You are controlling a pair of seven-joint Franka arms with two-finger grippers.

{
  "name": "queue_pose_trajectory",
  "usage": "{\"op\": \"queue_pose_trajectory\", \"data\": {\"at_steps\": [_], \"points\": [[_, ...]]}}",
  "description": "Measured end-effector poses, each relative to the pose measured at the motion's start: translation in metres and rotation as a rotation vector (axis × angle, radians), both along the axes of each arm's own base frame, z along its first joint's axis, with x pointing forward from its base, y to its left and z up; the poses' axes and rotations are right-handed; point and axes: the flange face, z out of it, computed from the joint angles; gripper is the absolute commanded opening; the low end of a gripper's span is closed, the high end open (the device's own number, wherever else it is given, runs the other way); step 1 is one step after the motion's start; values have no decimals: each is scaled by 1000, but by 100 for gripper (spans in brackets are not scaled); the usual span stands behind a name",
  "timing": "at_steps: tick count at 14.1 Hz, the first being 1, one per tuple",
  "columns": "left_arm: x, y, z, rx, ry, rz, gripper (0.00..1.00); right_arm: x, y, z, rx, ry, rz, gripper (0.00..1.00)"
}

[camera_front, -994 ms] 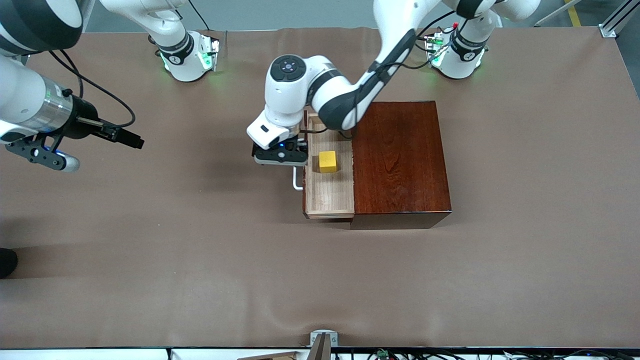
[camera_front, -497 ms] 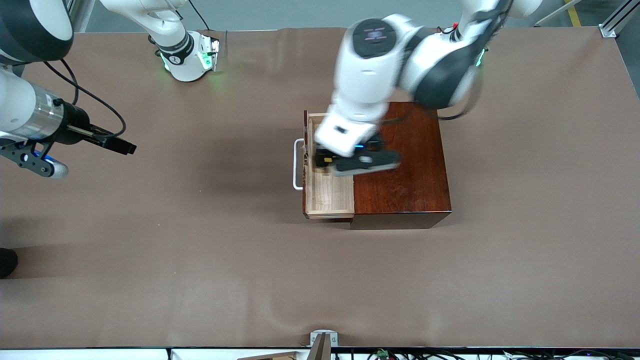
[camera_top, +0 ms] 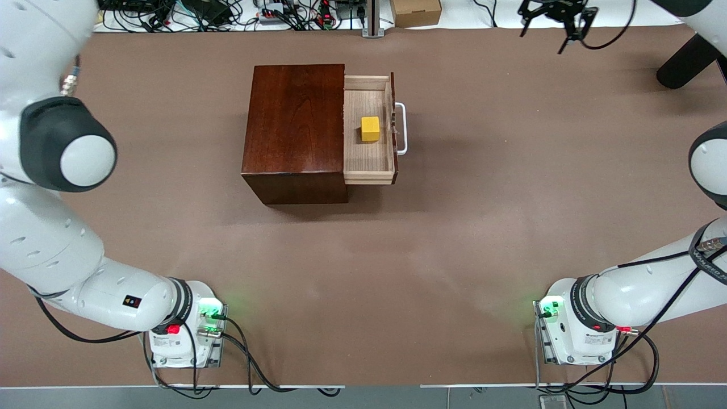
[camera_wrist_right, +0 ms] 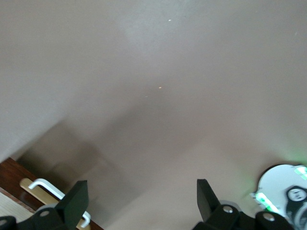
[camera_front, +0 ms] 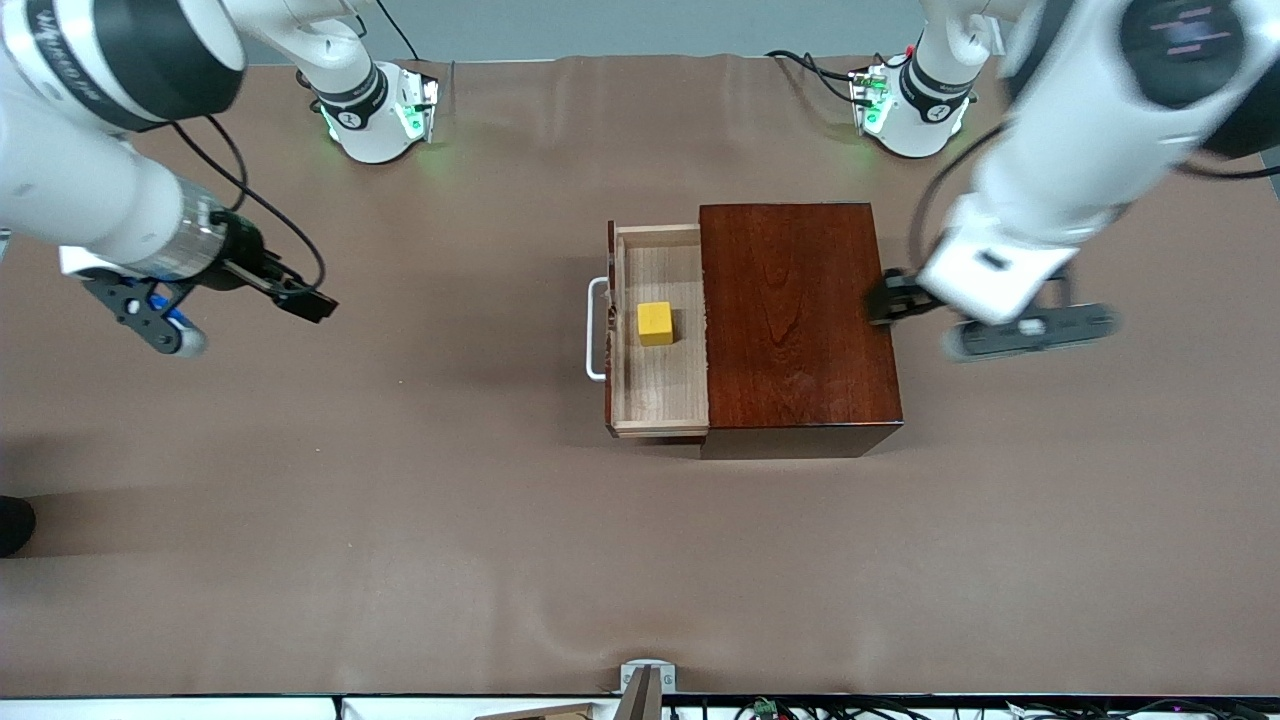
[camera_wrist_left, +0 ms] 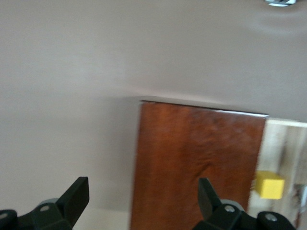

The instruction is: Open drawer, take yellow block, close drawer

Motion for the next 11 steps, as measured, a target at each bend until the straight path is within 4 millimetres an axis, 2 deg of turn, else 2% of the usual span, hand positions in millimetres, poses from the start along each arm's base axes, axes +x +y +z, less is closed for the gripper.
{"op": "queue_pose_trajectory", "data": {"at_steps": [2, 4, 8, 11], "points": [[1, 36, -3, 7, 26, -30, 100, 5, 35, -15, -12, -20, -66, 100], [1, 62, -14, 4, 59, -35, 100, 4, 78, -36, -27, -27, -127, 100], [-5, 83, -18, 1, 71, -115, 100, 5, 145, -82, -68, -16, -303, 100], [2, 120, -24, -6, 69, -177, 100, 4, 200, -111, -91, -21, -453, 100]]}}
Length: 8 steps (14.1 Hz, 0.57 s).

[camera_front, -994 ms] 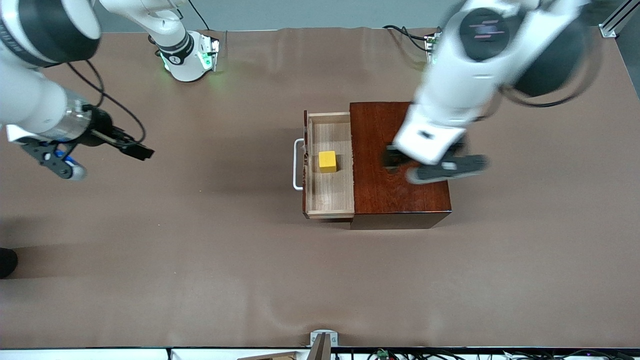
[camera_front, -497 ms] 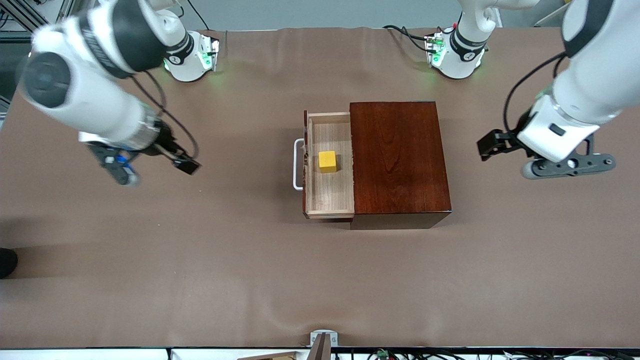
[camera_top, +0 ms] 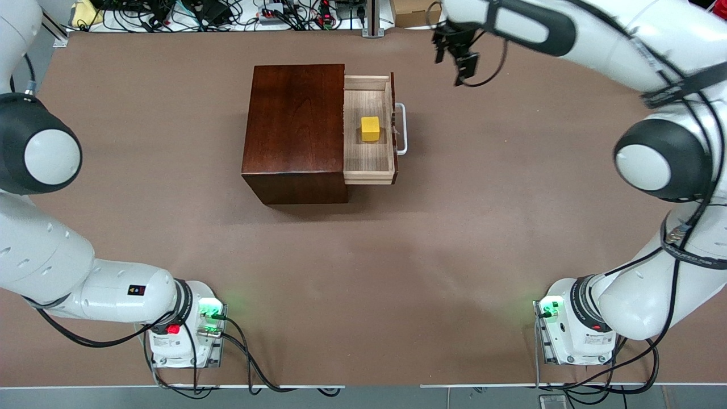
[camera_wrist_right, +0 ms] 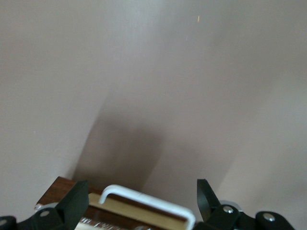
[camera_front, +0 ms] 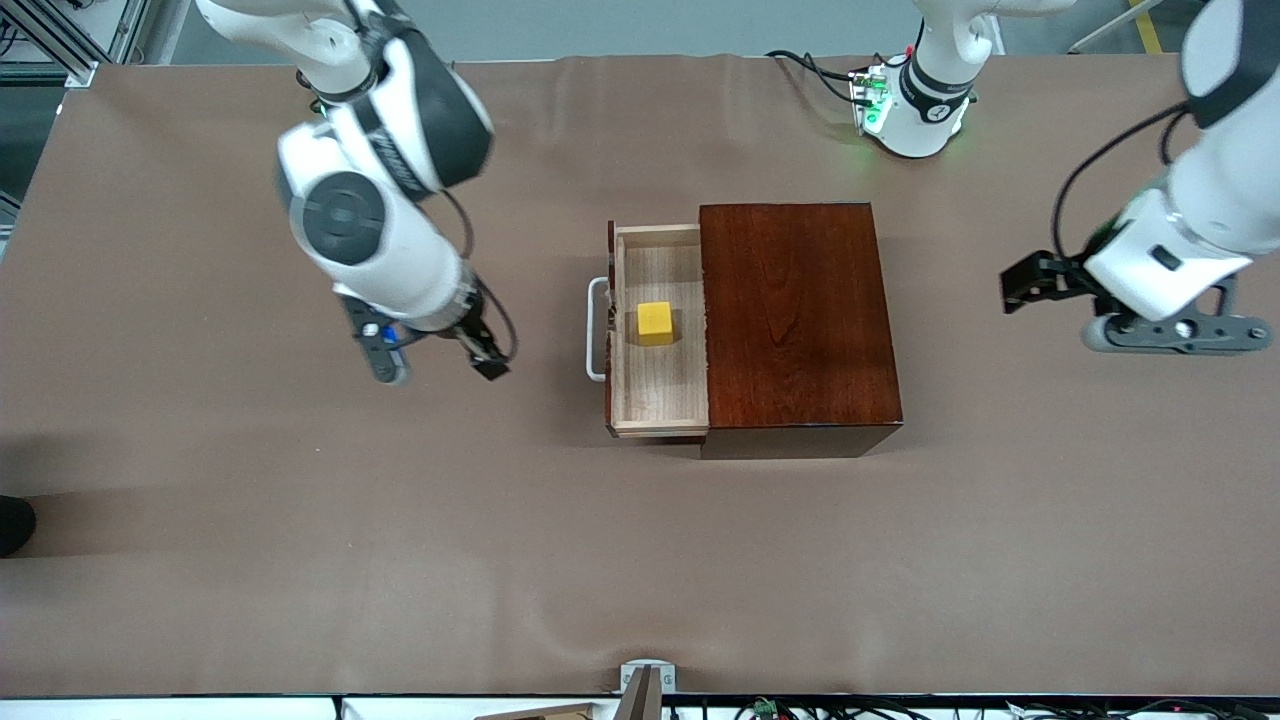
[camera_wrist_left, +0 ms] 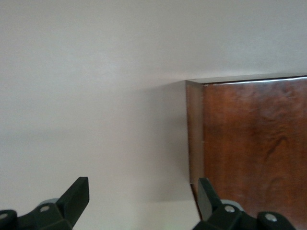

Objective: Open drawer, take yellow block, close drawer
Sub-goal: 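Lower the right gripper into the drawer and grasp the yellow block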

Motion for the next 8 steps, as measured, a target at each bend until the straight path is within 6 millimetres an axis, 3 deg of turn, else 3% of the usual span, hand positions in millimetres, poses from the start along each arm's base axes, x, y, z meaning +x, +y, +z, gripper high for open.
{"op": "queue_pose_trajectory", "data": {"at_steps": [2, 4, 8], "points": [[2, 10, -7, -1, 4, 0, 100, -6, 37, -17, -5, -13, -82, 100], [2, 8, -10, -1, 7, -4, 100, -20, 71, -27, -3, -26, -140, 100], [2, 5, -11, -2, 7, -8, 100, -33, 101, -31, 14, -53, -232, 100]]}}
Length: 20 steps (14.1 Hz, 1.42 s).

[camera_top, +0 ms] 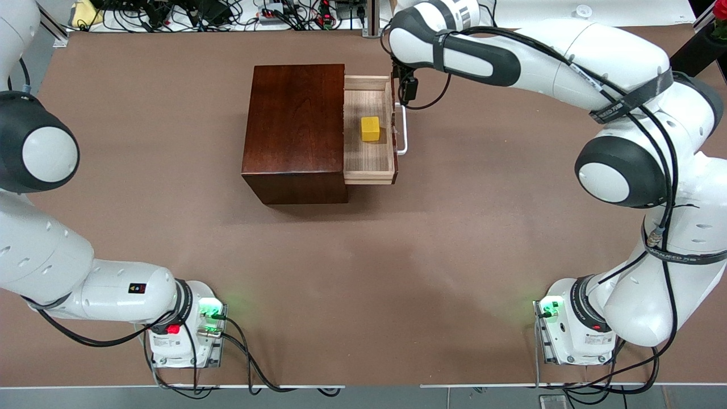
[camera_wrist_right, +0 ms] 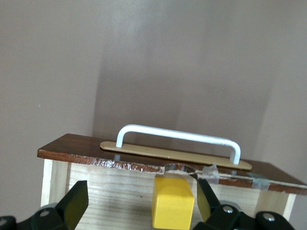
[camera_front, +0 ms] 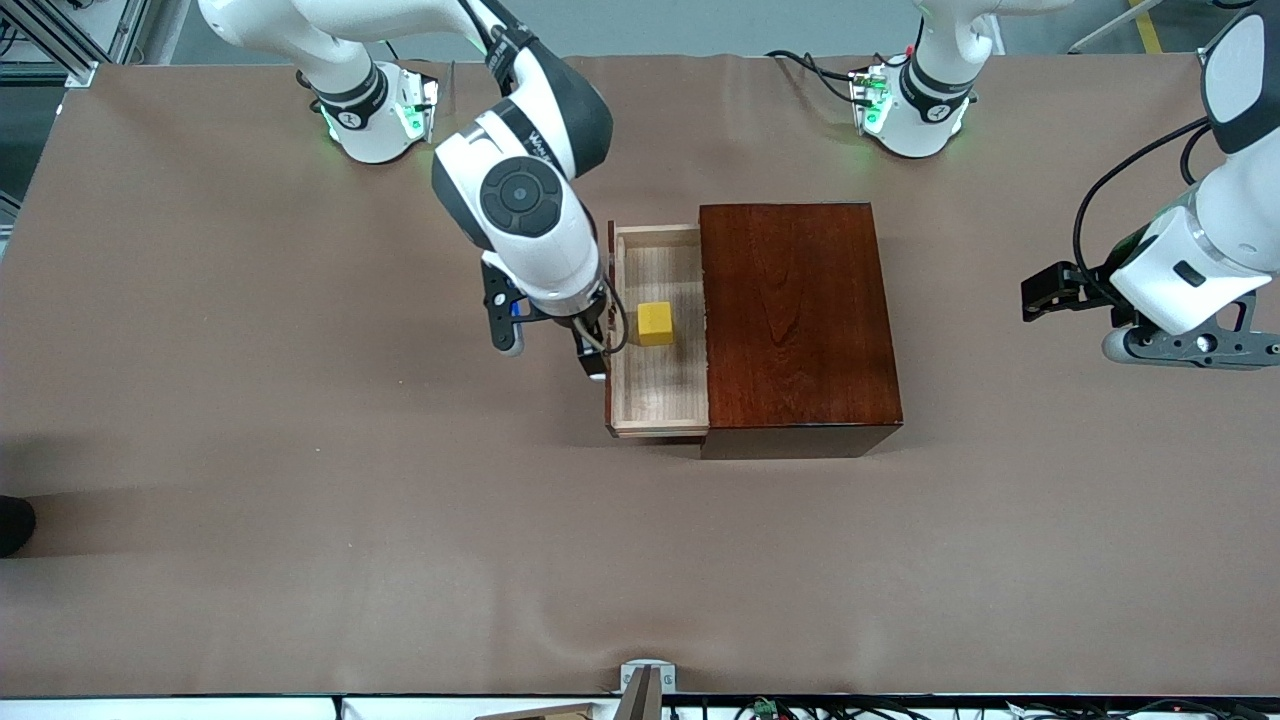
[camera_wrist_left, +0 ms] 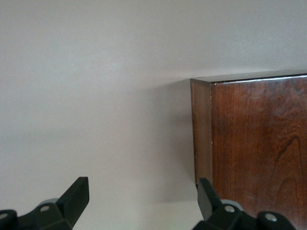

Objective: Open drawer, take yellow block, close drawer
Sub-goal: 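Lower the right gripper into the drawer and grasp the yellow block, then lift the yellow block out of the drawer with the right gripper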

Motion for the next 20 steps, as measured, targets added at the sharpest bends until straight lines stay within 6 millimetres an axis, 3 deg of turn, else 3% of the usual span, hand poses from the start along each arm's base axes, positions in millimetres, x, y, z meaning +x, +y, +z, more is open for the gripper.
{"op": "queue_pose_trajectory", "data": {"at_steps": [4, 10, 14, 19, 20], "points": [[0, 0, 0, 0, -3, 0, 100, -10, 25, -31, -9, 8, -76, 100], [0, -2, 0, -1, -5, -3, 100, -44, 61, -39, -19, 18, -99, 100], [0, -4, 0, -1, -6, -7, 100, -38, 69, -75, 5, -11, -107, 100], [0, -6, 0, -2, -6, -11, 100, -52, 78, -92, -12, 3, -85, 100], [0, -6, 0, -2, -6, -11, 100, -56, 81, -96, -17, 7, -78, 64]]}}
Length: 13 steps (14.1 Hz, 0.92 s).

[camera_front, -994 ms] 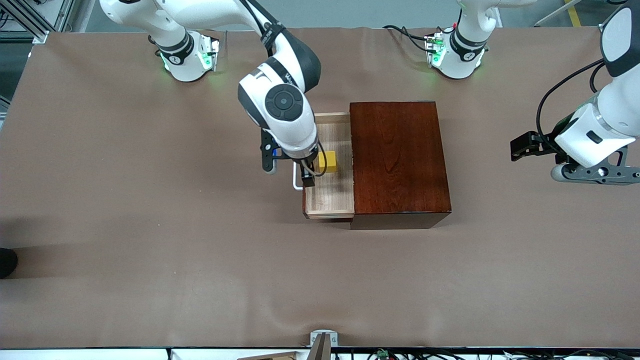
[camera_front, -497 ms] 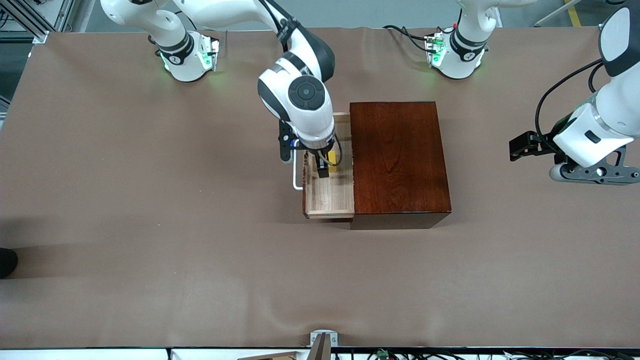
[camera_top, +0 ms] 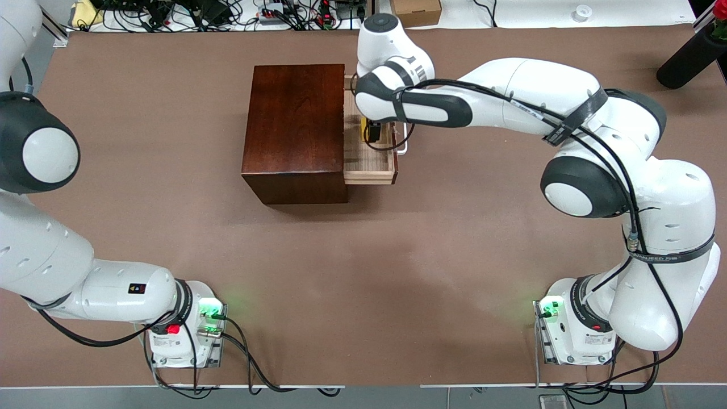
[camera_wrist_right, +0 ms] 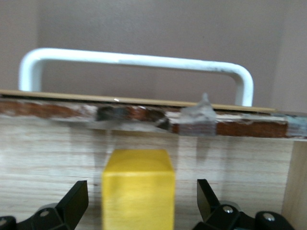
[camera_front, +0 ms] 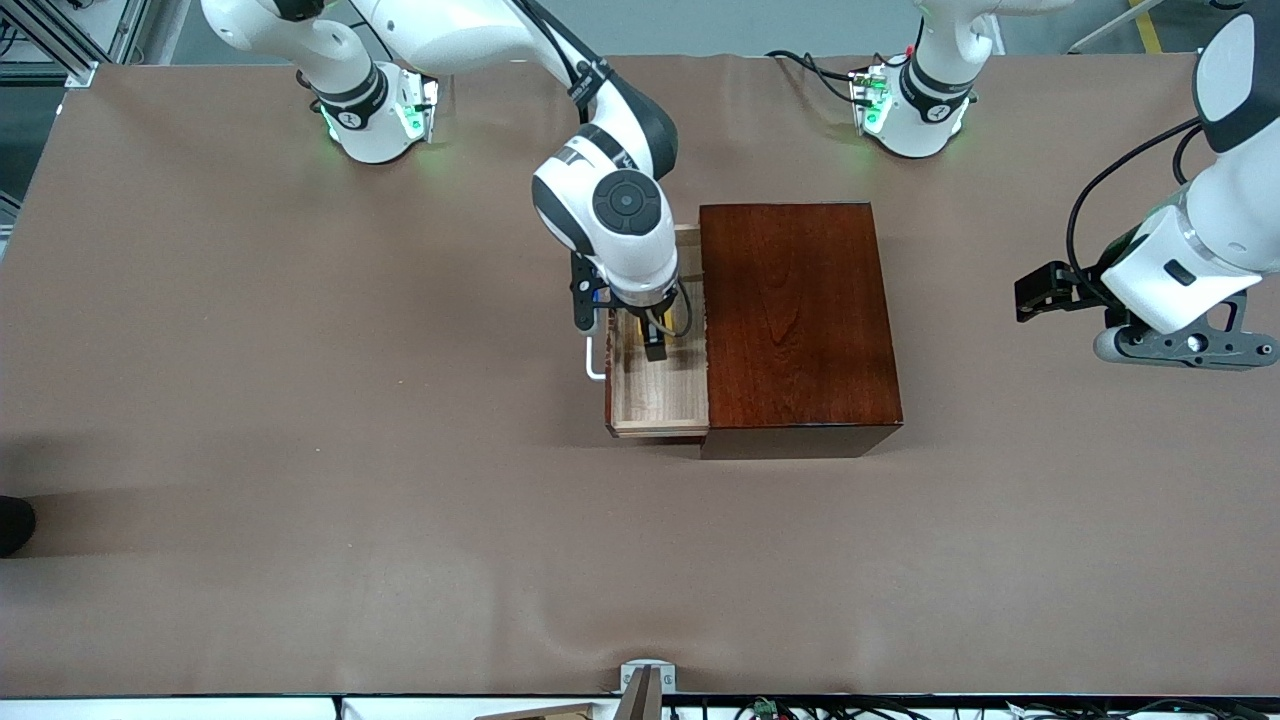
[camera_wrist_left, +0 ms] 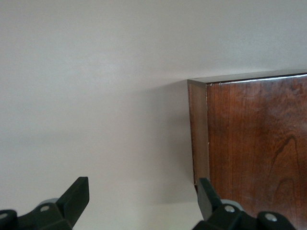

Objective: Open drawer, take yellow block, close drawer
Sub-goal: 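Lift the yellow block out of the drawer with the right gripper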

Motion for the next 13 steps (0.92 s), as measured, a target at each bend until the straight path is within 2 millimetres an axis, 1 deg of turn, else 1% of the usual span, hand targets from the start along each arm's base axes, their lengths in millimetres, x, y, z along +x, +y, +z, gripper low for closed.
{"op": "queue_pose_trajectory", "data": {"at_steps": [1, 2, 5, 7, 8, 9, 10, 13], "points": [[0, 0, 0, 0, 0, 0, 100, -2, 2, -3, -1, 0, 5, 6], [0, 0, 0, 0, 0, 0, 100, -3, 5, -4, 6, -7, 6, 0], [0, -1, 0, -6, 1, -1, 100, 4, 5, 0, 33, -41, 4, 0], [0, -1, 0, -7, 1, -1, 100, 12, 3, 10, 47, -62, 9, 0], [0, -1, 0, -7, 1, -1, 100, 17, 1, 22, 61, -79, 8, 0], [0, -2, 0, -7, 1, -1, 100, 23, -3, 40, 78, -97, 7, 0], [0, -2, 0, -8, 1, -1, 100, 26, -8, 61, 90, -109, 8, 0], [0, -2, 0, -8, 1, -2, 100, 26, -30, 125, 101, -121, 60, 0]]}}
